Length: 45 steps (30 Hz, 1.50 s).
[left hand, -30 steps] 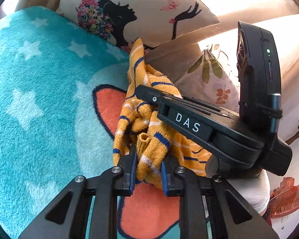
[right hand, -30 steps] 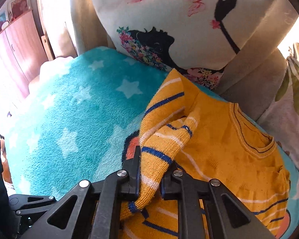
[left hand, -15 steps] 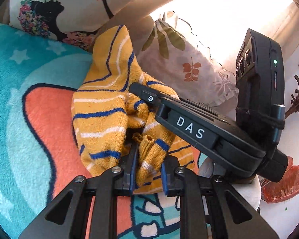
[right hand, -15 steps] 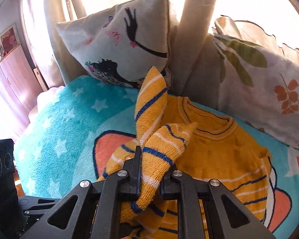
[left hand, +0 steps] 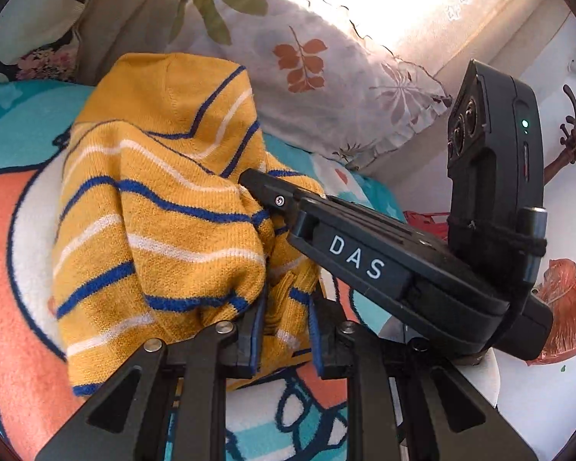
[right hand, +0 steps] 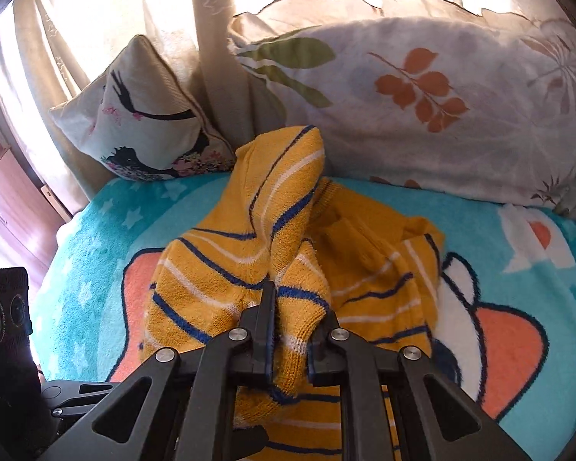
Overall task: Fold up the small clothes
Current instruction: 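Lift the held side edge and fold it lengthwise over the sweater, then open both grippers to release the folded side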
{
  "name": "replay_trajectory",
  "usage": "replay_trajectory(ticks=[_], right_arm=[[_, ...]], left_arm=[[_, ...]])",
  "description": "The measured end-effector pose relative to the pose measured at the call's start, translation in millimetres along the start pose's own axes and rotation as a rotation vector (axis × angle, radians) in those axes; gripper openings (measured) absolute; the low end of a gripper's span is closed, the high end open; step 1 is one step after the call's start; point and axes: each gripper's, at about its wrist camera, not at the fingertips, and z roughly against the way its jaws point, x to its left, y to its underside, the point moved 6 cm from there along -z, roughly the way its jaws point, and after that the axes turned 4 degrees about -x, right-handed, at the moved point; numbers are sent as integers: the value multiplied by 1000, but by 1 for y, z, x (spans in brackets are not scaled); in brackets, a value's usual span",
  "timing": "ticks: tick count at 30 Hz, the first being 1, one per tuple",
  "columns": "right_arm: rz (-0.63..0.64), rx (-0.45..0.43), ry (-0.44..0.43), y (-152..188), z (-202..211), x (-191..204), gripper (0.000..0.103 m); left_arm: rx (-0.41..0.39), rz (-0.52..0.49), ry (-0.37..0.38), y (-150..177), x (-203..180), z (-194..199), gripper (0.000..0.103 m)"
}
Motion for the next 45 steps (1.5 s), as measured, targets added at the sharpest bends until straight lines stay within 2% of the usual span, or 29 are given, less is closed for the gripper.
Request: replay_trajectory(ticks=[9, 12, 14, 16, 19, 23, 25, 27, 29, 30, 32, 34, 37, 39, 41, 43, 45], right_arm=[[-126, 5, 24, 16, 16, -67, 12], [-153, 11, 21, 23, 12, -80, 11], [-165, 12, 11, 26, 7, -87, 11], [-183, 12, 5, 28, 4, -93, 11], [-216, 13, -18, 35, -2, -104, 11], [-253, -4, -14, 49, -2, -121, 17], [-244, 3, 63, 56, 1, -133, 20], [-279, 1, 68, 62, 7, -145, 20], [-263, -43, 163, 65, 26, -157, 26], [-263, -84, 159, 64, 40, -156, 26], [-289, -155, 86, 61, 66, -150, 27], [-289, -210, -11, 56, 87, -131, 40], [-222, -216, -139, 52, 92, -88, 56], [-188, -195, -198, 54, 86, -63, 59], [-143, -175, -188, 59, 74, -46, 59], [-102, -152, -136, 63, 60, -40, 59], [-102, -129, -133, 71, 50, -37, 59]], left_arm=[[75, -51, 51, 13, -38, -41, 19], [101, -57, 78, 20, -42, -36, 20], [130, -46, 126, 24, -44, -30, 22], [158, -44, 148, 32, -44, -18, 28], [158, -86, 100, 41, -36, 1, 44], [74, -120, 0, 39, -11, 31, 48], [18, -123, -65, 32, 6, 42, 51], [18, -94, -74, 28, 19, 41, 51], [15, -83, -73, 28, 26, 42, 51], [15, -85, -62, 28, 28, 44, 51], [12, -92, -54, 29, 28, 48, 51], [12, -100, -55, 29, 29, 50, 51], [14, -109, -65, 30, 29, 54, 51], [3, -137, -86, 31, 27, 56, 51], [-23, -183, -137, 34, 30, 66, 52], [-57, -229, -217, 35, 37, 72, 61], [-76, -269, -264, 36, 42, 72, 62]])
